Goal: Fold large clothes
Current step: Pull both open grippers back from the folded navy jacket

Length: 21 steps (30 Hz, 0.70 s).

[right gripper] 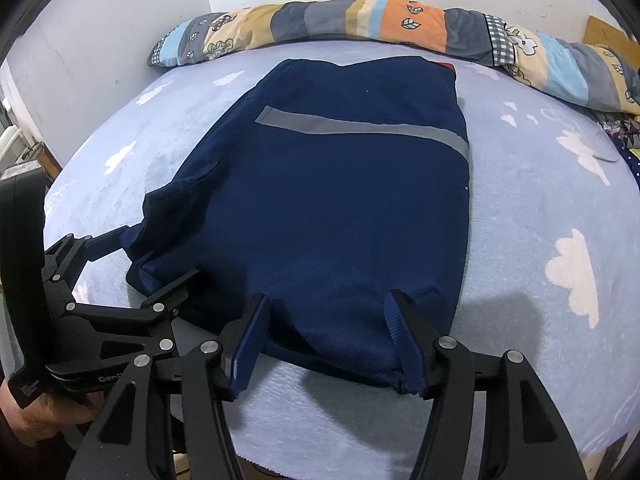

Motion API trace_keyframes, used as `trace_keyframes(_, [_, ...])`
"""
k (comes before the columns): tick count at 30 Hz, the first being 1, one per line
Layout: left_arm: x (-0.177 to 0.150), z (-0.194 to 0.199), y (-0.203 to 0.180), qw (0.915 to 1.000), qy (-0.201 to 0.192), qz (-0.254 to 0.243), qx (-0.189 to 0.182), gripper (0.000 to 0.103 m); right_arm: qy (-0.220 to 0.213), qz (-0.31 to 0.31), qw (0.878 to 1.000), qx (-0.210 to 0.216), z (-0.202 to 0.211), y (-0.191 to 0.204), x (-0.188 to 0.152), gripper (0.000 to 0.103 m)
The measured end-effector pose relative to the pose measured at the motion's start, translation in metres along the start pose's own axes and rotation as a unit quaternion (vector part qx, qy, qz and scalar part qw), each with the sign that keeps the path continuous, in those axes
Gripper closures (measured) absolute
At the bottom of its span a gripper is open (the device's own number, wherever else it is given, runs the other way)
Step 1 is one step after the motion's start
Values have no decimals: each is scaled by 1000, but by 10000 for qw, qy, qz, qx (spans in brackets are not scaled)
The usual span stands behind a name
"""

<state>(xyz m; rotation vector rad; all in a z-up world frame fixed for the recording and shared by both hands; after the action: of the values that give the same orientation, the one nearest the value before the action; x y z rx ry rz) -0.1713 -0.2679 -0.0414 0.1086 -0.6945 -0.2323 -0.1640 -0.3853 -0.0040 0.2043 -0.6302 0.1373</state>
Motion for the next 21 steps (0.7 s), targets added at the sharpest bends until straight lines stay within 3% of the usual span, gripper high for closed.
trace_keyframes(7, [-1, -1, 2, 10000, 21, 46, -34, 2, 22, 151, 9999, -70, -5, 7, -1, 29])
trace_keyframes(21, [-3, -2, 6, 9999, -13, 102, -54, 0, 10, 70, 9999, -85, -9, 8, 0, 26])
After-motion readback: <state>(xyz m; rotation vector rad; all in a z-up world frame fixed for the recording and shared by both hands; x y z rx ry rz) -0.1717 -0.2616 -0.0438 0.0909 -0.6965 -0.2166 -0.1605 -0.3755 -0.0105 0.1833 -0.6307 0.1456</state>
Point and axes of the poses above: each gripper's, at about its wrist camera, not at the fingertips, and z roughly against the way its jaws point, y to its left, x to its top, the point moved 7 cm from there along -z, roughly the way its jaws point, and after that the axes turned 9 degrees about x, right-handed, at the moved point
